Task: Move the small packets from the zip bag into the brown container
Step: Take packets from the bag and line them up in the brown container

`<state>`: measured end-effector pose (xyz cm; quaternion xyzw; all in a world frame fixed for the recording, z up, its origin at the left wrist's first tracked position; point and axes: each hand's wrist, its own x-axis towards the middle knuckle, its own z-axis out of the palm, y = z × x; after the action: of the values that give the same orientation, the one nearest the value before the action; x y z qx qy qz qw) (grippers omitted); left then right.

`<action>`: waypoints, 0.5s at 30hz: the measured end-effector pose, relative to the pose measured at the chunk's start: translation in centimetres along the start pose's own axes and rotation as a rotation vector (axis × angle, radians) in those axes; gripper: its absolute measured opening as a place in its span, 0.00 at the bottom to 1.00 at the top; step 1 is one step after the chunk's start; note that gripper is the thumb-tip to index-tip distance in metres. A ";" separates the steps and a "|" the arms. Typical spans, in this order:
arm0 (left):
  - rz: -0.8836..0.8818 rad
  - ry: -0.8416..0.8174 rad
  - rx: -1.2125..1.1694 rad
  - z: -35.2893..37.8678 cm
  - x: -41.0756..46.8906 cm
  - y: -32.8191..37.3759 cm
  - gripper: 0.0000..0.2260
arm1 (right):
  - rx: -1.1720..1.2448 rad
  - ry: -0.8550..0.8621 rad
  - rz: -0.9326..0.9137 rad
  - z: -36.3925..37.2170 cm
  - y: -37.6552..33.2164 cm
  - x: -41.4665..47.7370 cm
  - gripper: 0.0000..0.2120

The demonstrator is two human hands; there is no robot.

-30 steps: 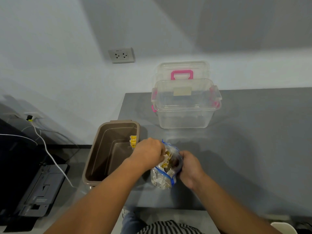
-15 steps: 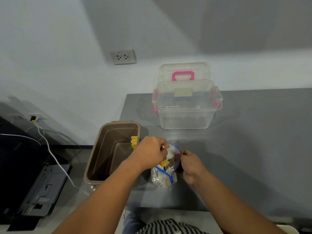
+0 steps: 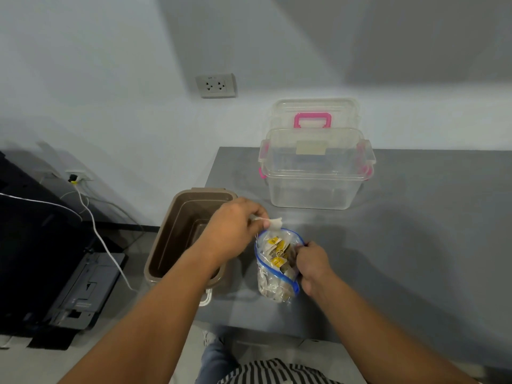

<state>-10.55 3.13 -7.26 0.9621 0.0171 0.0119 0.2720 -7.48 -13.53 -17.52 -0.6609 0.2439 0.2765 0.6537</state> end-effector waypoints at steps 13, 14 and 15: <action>-0.232 0.008 0.003 -6.7 1.1 -5.9 0.06 | -0.132 0.059 -0.173 2.4 0.0 -0.2 0.09; -0.243 0.002 0.020 -6.8 1.3 -6.4 0.05 | -0.170 0.079 -0.196 2.6 0.0 -0.3 0.09; -0.248 -0.012 0.029 -6.8 1.4 -6.9 0.05 | -0.201 0.100 -0.220 2.8 0.0 -0.3 0.10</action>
<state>-9.53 12.63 -5.03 0.9565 0.1346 -0.0278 0.2575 -7.81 -10.72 -17.25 -0.7587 0.1732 0.1930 0.5976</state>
